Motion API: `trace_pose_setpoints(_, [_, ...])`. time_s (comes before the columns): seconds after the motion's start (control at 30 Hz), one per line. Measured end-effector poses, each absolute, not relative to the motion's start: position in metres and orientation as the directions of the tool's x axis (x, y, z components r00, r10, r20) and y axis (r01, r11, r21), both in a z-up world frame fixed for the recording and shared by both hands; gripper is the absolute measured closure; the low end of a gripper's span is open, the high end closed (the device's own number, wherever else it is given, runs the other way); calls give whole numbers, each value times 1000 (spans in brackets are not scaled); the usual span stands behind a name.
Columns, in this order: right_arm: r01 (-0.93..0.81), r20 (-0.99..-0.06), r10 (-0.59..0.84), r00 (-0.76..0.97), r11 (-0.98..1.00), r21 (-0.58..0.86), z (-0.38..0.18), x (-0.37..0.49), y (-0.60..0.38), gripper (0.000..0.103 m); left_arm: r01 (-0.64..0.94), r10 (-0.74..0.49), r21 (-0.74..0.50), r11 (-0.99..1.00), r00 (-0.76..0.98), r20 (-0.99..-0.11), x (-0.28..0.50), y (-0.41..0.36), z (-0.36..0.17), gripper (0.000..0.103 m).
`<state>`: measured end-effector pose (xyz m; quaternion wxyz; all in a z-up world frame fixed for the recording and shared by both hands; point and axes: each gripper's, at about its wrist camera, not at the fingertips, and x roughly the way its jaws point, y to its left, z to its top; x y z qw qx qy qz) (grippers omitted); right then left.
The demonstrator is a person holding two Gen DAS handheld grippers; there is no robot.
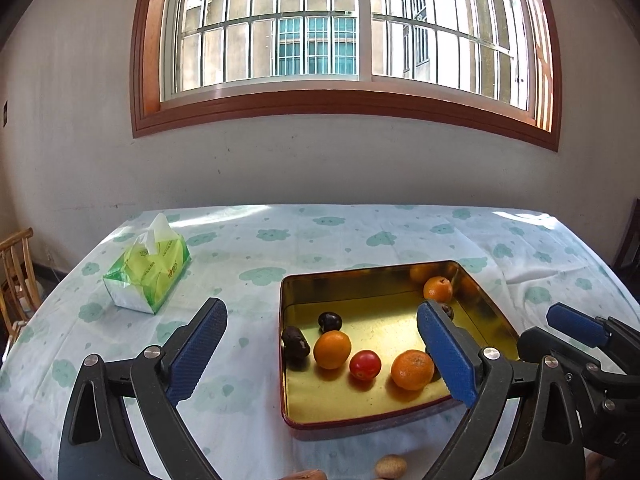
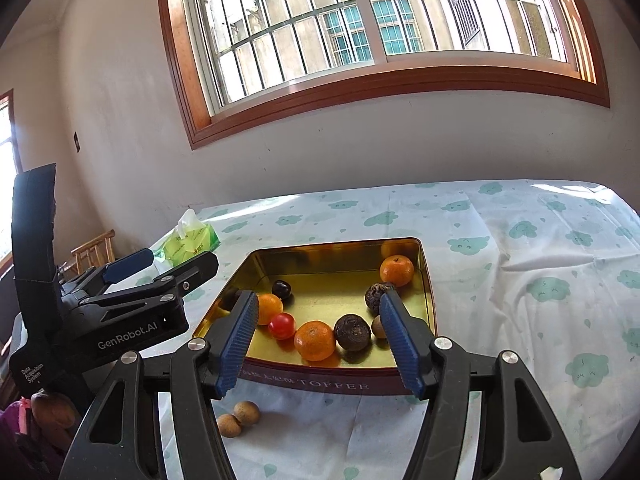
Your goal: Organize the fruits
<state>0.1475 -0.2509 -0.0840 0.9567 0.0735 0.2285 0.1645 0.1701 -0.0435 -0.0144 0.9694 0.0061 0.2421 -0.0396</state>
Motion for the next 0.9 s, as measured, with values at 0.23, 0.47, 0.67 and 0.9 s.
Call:
trace_pose_setpoints(0.23, [-287, -394, 344, 852, 937, 197, -72, 117, -253, 42, 103, -92, 1, 995, 890, -446, 139, -42, 3, 6])
trace_pose_setpoints(0.47, [-293, -371, 341, 864, 939, 181, -62, 89, -255, 41, 111, -98, 7, 994, 906, -412, 107, -40, 22, 4])
trace_pose_setpoints(0.67, [-297, -356, 339, 871, 940, 167, -57, 65, -255, 34, 137, -125, -1, 991, 905, -407, 85, -35, 32, 1])
trace_pose_setpoints(0.9, [-300, -333, 334, 882, 942, 151, -49, 45, -255, 32, 127, -112, 16, 992, 921, -372, 63, -32, 43, 1])
